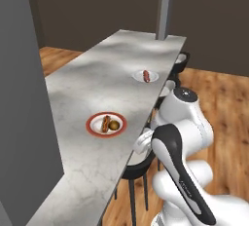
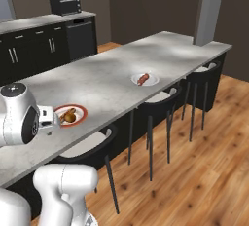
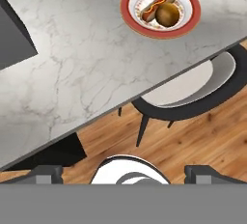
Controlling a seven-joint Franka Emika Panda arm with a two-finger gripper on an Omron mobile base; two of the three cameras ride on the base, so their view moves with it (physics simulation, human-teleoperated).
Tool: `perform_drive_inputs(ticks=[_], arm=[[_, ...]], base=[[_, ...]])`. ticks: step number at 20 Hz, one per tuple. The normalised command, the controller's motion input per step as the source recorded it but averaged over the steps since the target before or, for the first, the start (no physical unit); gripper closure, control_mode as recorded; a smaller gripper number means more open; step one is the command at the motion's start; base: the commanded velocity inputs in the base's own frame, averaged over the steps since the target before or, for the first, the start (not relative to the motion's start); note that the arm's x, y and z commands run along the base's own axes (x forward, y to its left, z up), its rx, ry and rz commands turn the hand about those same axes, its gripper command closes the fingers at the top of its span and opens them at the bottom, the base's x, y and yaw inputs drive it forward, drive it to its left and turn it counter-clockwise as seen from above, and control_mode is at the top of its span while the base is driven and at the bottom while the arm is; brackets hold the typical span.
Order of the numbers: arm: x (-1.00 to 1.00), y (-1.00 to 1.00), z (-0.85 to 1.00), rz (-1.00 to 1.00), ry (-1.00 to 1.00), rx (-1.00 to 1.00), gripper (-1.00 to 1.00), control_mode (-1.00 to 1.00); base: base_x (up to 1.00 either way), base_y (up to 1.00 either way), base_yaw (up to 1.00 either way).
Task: Pick up the mango and banana from the fridge and place one fruit on each plate on the dining counter.
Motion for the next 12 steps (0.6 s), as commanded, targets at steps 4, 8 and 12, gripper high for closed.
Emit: perform_drive_inputs(ticks=[4,8,12], arm=[[0.00,0.00,0.00,0.00,0.00,0.00,-1.00,1.00],[0.00,0.00,0.00,0.00,0.00,0.00,-1.00,1.00],[0.00,0.00,0.00,0.00,0.00,0.00,-1.00,1.00]], base=[[-0.68,0.00,0.20],[-0.42,-0.05,0.80],[-0.07,-0.01,1.00]])
